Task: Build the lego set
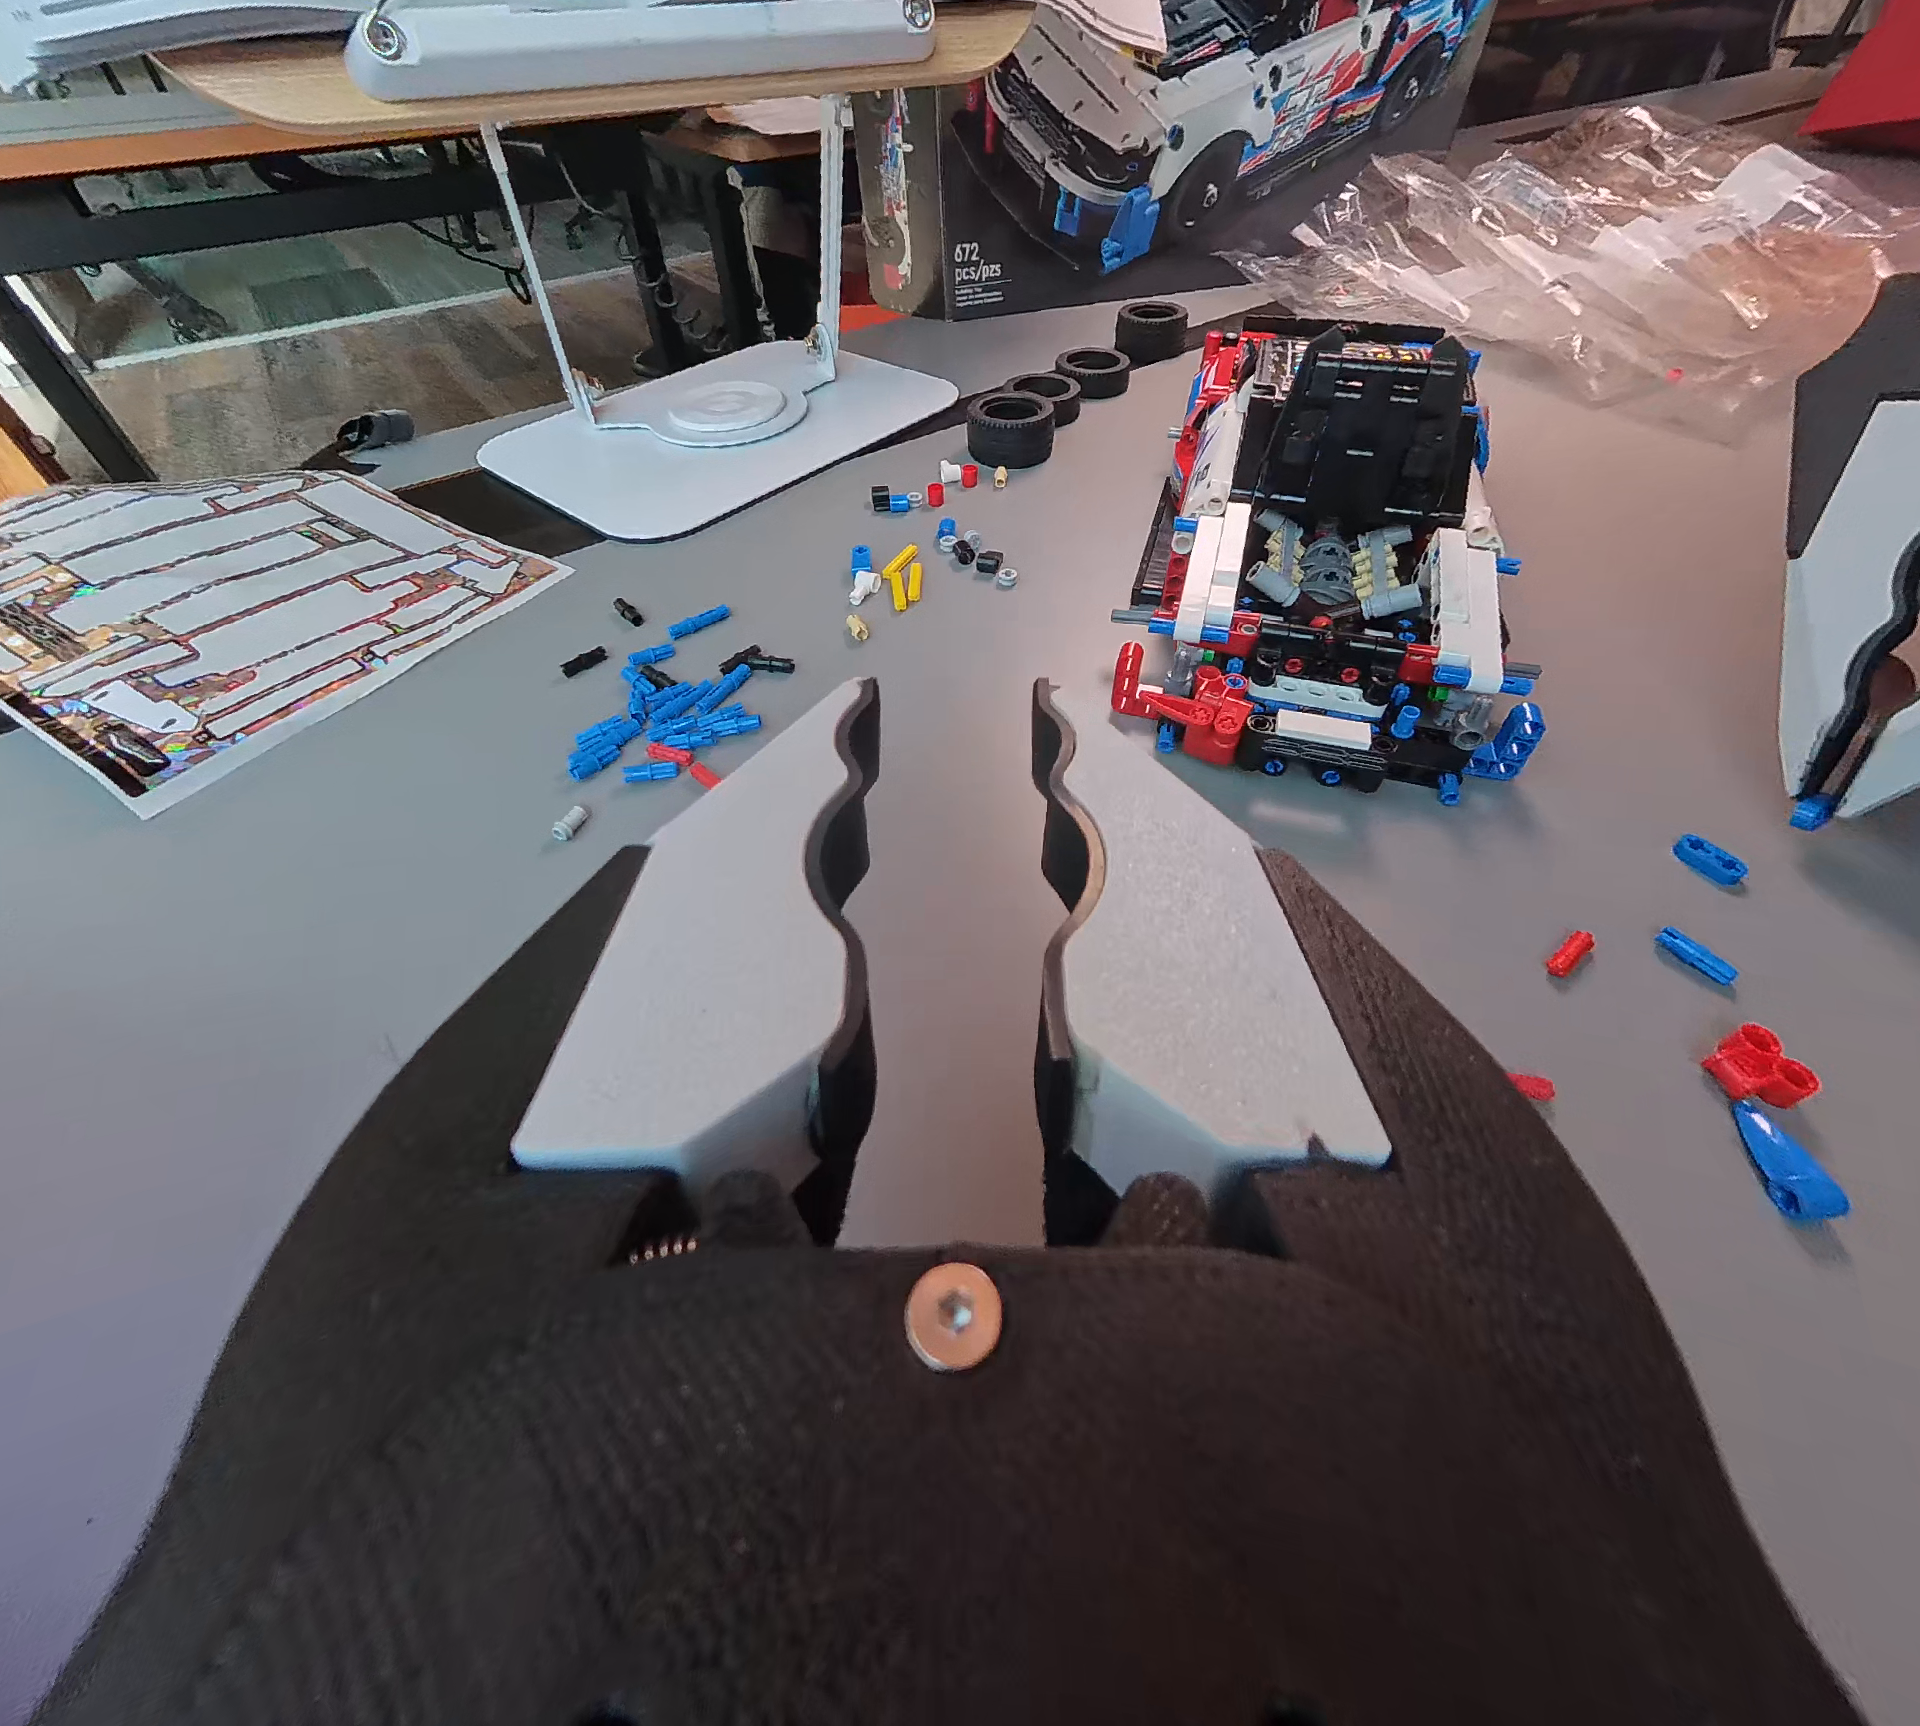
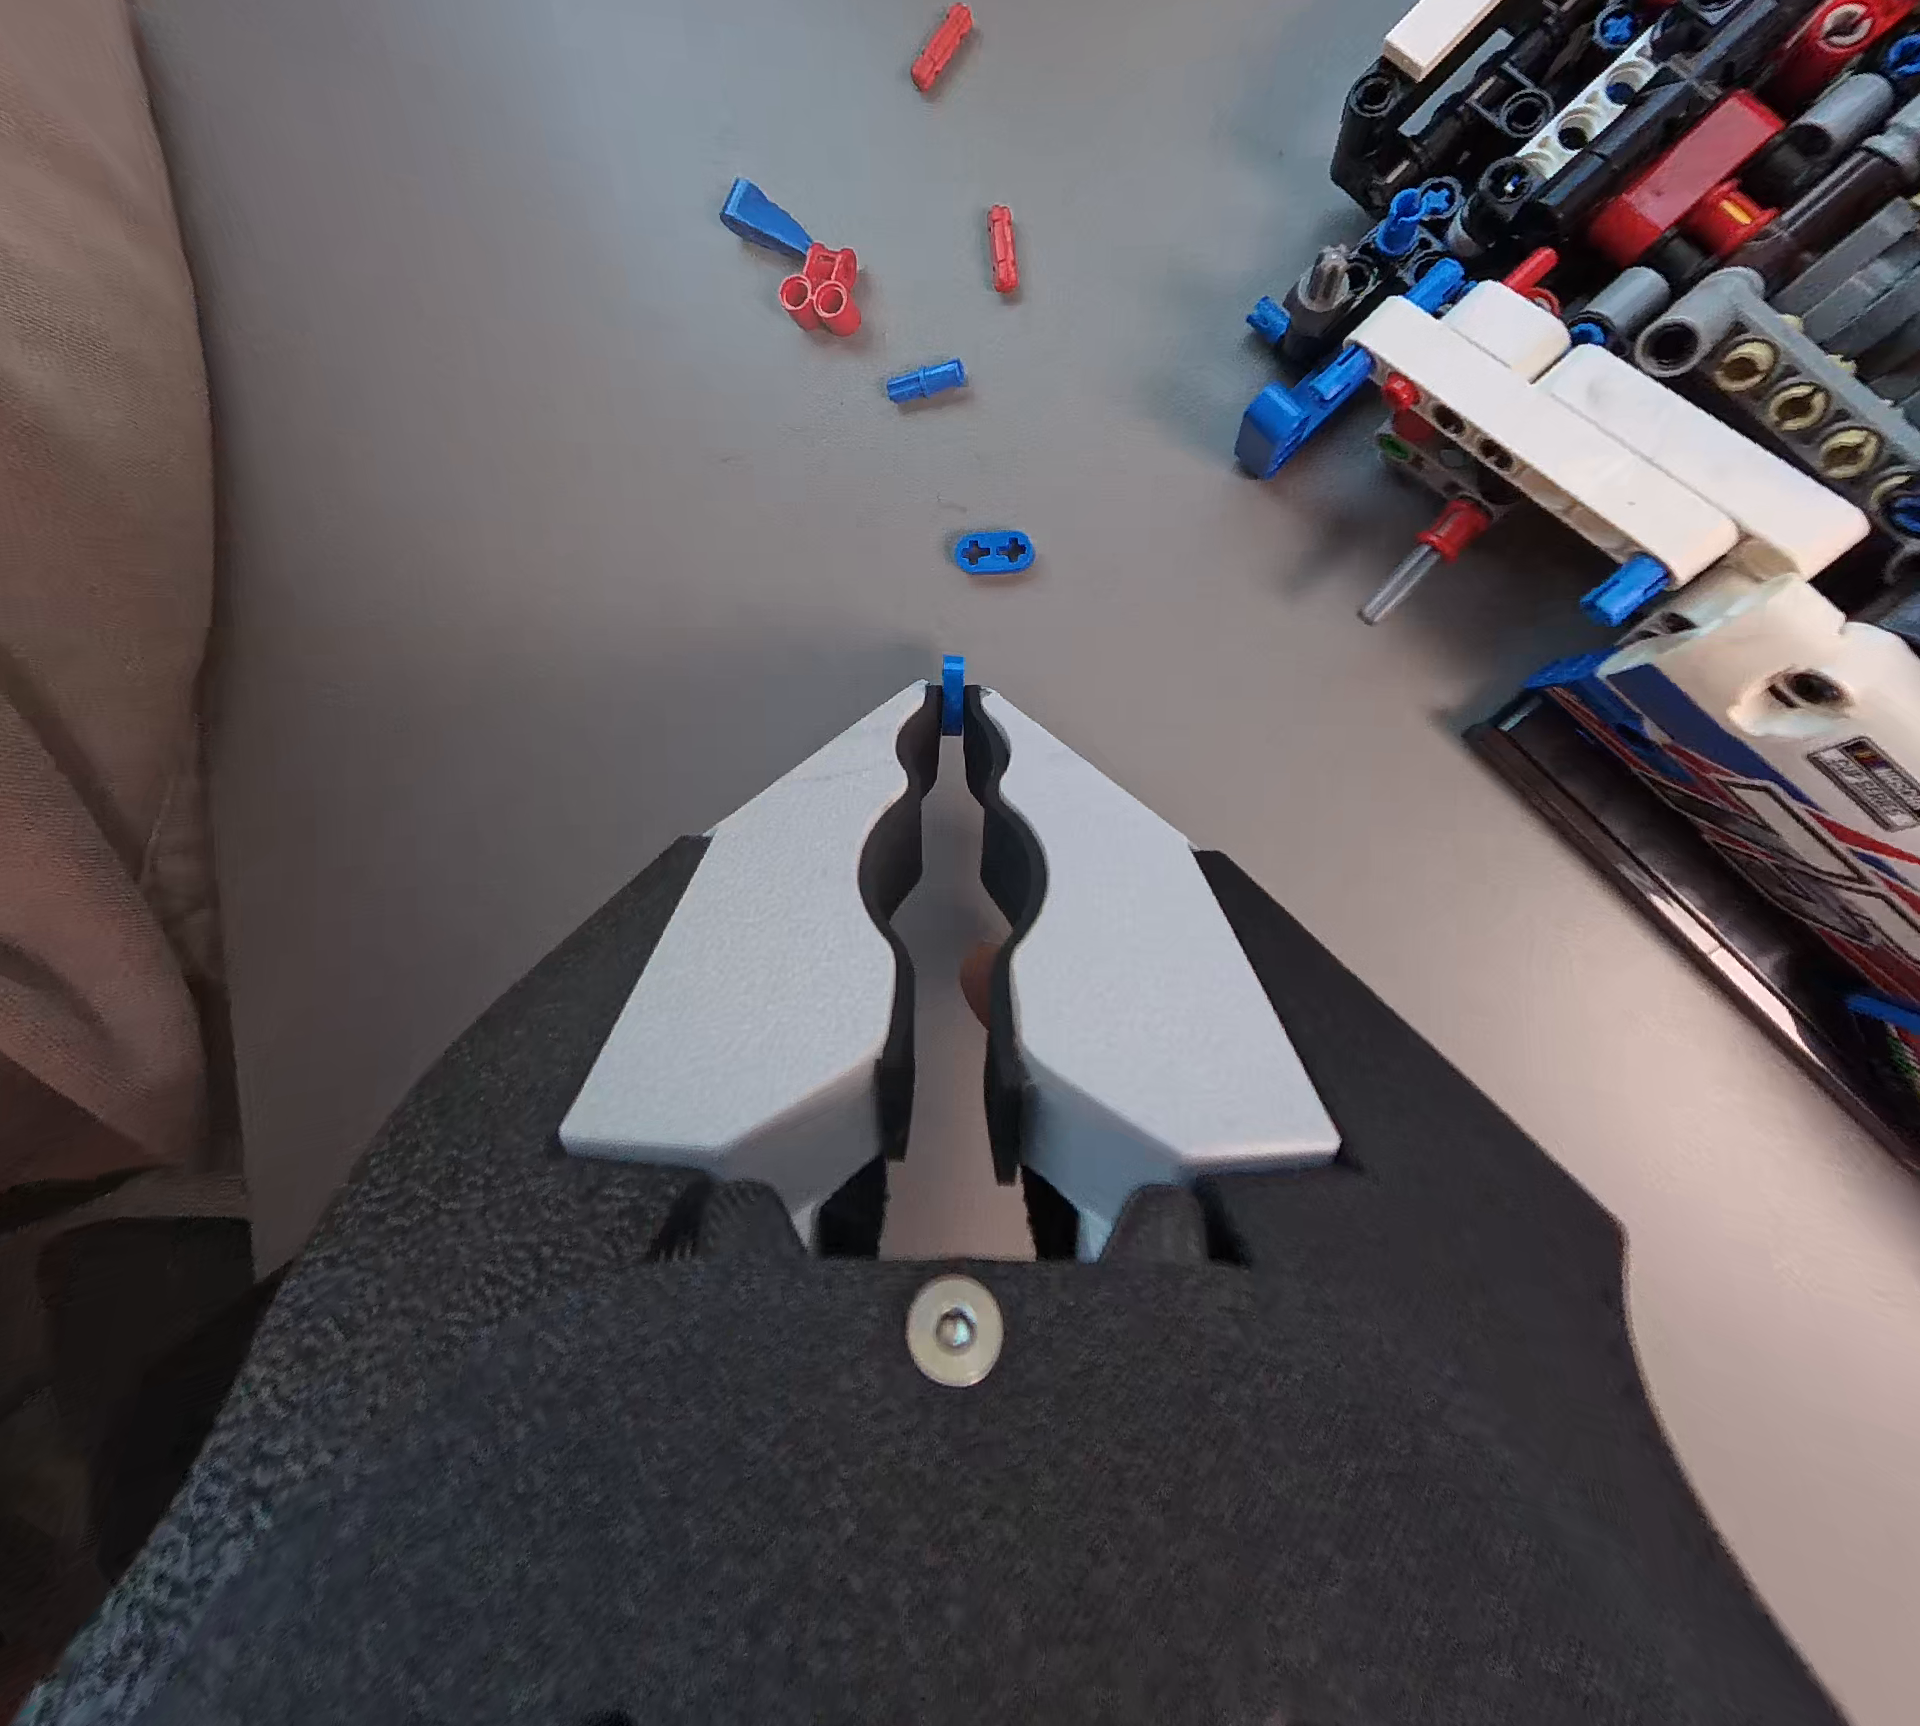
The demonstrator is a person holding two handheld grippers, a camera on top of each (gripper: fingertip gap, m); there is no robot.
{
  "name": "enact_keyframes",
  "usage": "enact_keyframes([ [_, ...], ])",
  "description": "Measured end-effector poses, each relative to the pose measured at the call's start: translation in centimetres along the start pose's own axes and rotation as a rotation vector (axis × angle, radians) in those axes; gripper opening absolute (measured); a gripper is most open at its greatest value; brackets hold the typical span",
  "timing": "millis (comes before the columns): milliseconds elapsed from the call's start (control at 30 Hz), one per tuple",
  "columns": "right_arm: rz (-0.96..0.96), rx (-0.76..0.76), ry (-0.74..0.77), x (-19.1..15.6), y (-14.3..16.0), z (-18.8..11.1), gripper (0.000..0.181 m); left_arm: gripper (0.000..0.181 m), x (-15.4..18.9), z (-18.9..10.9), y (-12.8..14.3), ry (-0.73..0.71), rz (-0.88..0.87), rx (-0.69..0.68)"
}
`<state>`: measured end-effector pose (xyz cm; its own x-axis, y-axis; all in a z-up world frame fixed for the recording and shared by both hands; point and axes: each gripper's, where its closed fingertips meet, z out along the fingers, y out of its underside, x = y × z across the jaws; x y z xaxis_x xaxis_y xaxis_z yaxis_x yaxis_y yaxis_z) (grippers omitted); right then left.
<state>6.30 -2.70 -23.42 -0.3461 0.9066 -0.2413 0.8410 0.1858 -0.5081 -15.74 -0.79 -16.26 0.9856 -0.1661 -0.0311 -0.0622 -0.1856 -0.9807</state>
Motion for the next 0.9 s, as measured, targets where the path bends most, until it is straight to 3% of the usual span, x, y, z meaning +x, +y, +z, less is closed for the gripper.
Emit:
enact_keyframes([
  [667,-0.043,0.041,0.187,1.4,1.2,-0.2,0.006,0.025,0.2,0.3,0.6,-0.067,0.095,-0.026],
  [900,-0.027,0.290,0.431,2.9,-1.2,-3.8,0.021,0.024,0.0,0.2,0.6,-0.101,0.130,-0.027],
])
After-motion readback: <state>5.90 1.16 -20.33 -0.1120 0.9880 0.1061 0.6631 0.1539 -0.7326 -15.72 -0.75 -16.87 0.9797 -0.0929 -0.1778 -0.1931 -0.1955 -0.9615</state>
